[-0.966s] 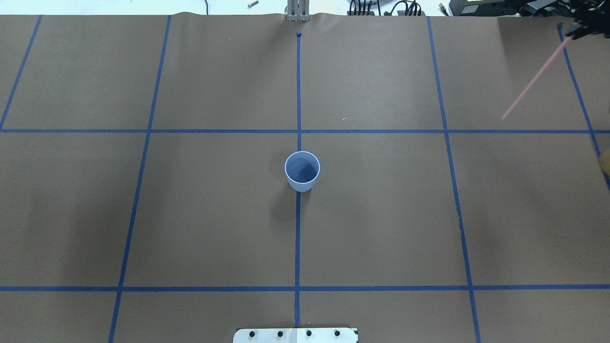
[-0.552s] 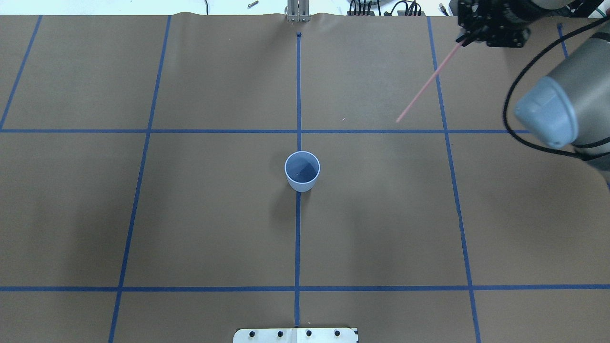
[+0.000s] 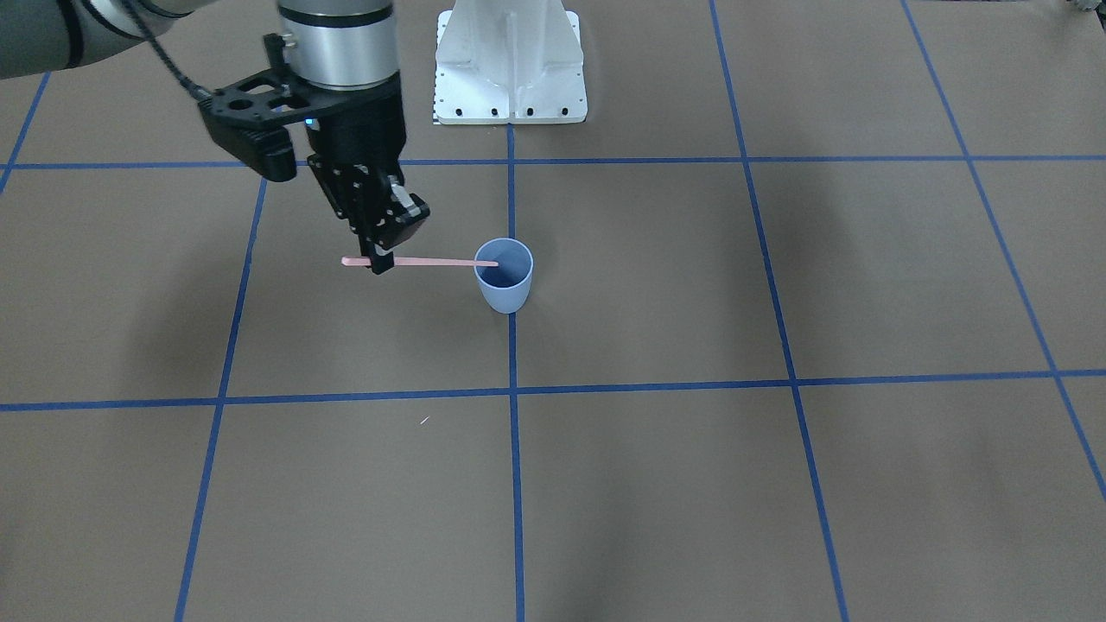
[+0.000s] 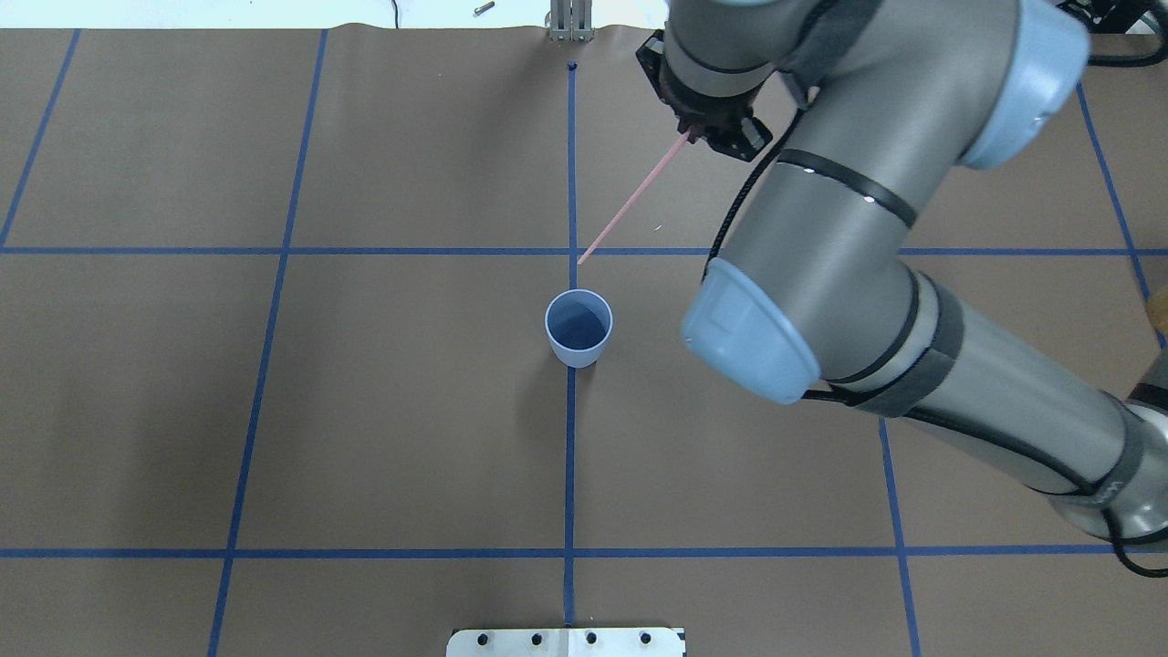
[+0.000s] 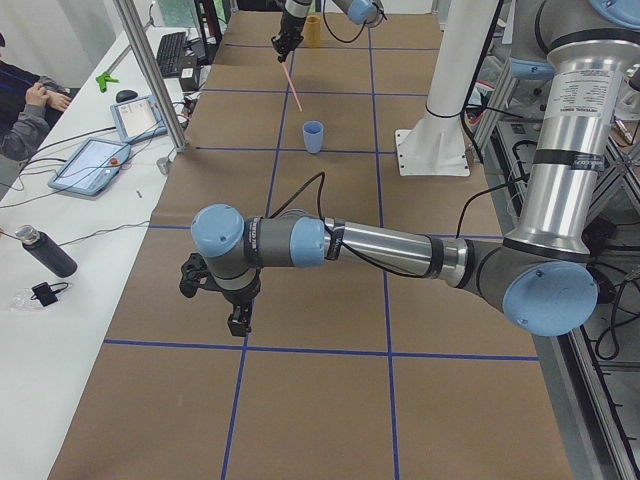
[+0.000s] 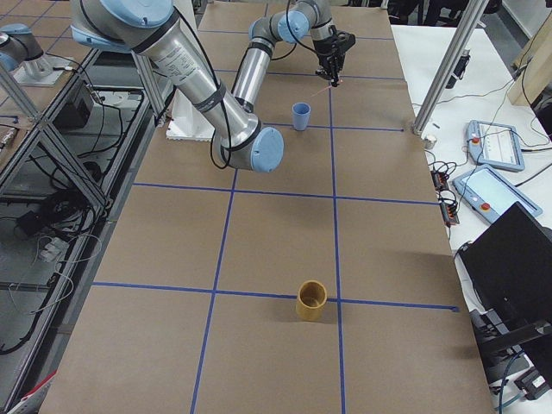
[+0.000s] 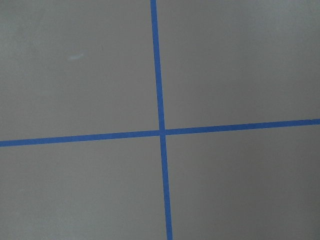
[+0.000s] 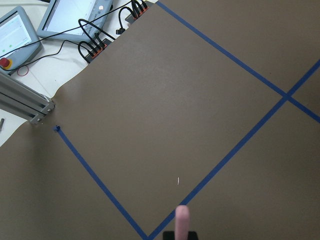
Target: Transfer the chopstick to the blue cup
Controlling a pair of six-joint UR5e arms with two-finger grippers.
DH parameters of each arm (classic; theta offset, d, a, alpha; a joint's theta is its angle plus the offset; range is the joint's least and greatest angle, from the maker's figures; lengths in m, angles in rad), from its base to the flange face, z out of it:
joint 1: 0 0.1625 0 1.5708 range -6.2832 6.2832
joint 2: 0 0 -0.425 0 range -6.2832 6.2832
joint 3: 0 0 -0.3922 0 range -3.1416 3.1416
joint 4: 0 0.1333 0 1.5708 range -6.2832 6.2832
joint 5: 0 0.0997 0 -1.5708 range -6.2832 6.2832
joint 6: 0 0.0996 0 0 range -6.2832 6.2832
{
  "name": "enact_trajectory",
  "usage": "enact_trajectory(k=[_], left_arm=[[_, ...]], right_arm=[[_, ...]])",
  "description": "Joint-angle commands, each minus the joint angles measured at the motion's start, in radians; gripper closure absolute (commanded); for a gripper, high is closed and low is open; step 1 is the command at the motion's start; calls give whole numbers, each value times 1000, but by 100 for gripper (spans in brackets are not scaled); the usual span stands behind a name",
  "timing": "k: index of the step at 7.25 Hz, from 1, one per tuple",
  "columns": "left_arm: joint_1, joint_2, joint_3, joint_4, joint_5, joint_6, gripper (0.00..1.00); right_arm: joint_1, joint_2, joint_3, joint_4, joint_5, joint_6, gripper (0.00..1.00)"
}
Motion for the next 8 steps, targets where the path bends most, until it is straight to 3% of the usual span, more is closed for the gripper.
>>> enact_trajectory(k=[1,3,6,7,8], left_arm=[[0,2,1,-2,0,0,2],[2,4,1,-2,0,0,2],[2,4,7,-3,0,3,2],[2,4,9,-3,0,4,2],[2,4,10,-3,0,3,2]], right_arm=[[-79,48,-61,-85,-105,94,100],[-157,19,-64,-118,-192,94,100],[-217,4,-67,-118,-228,108,100],[-248,5,-70,-118,-249,114,93],[-255,7,-72,-116,-259,114,64]])
